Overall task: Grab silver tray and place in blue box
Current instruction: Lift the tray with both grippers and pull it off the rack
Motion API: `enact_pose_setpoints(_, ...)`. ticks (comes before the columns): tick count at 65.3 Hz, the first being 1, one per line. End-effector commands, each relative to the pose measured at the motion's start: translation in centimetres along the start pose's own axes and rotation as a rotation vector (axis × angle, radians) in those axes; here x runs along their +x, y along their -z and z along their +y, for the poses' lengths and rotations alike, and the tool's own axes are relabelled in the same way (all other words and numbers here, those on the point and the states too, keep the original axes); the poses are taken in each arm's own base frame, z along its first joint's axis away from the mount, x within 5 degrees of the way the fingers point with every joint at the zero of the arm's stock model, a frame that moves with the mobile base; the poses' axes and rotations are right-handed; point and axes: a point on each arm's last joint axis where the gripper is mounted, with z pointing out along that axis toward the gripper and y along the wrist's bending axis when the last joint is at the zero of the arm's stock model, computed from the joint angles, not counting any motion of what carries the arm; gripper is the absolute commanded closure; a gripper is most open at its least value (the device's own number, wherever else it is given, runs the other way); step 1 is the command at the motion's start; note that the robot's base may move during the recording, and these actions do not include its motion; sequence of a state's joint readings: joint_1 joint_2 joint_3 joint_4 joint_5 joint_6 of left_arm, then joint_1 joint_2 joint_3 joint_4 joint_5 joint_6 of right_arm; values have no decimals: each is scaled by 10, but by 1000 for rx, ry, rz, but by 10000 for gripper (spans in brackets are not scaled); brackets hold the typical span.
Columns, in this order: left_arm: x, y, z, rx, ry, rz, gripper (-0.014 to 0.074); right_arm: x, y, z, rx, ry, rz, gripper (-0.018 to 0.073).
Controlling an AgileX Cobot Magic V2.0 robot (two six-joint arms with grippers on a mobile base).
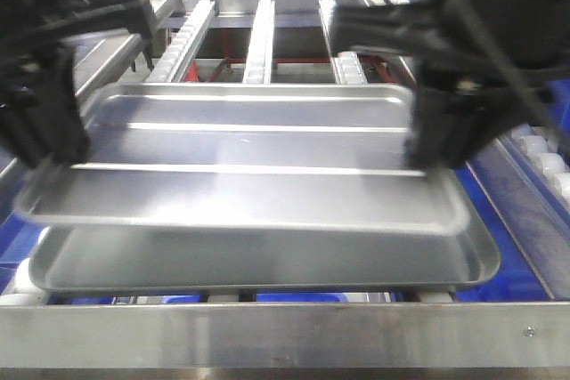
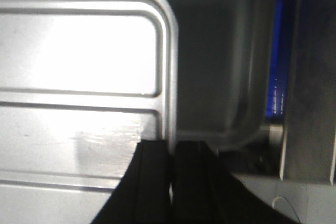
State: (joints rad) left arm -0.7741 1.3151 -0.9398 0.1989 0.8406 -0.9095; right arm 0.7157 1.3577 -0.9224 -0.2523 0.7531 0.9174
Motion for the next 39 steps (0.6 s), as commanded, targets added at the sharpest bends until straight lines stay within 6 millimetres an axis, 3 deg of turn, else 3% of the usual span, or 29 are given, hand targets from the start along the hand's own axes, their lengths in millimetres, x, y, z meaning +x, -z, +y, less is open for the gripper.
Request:
enact_pose_setpoints(1,11,21,2,-7,20,-55,700,6,23,-7,19,9,-65,507)
enact_pose_setpoints(10,24,29,2,22,23,-74,700,19,32,-12,-15,19,-77,507)
enact_pose_setpoints(39,23,31,3,18,14,-86,700,22,31,-16,-3,23,-71,507)
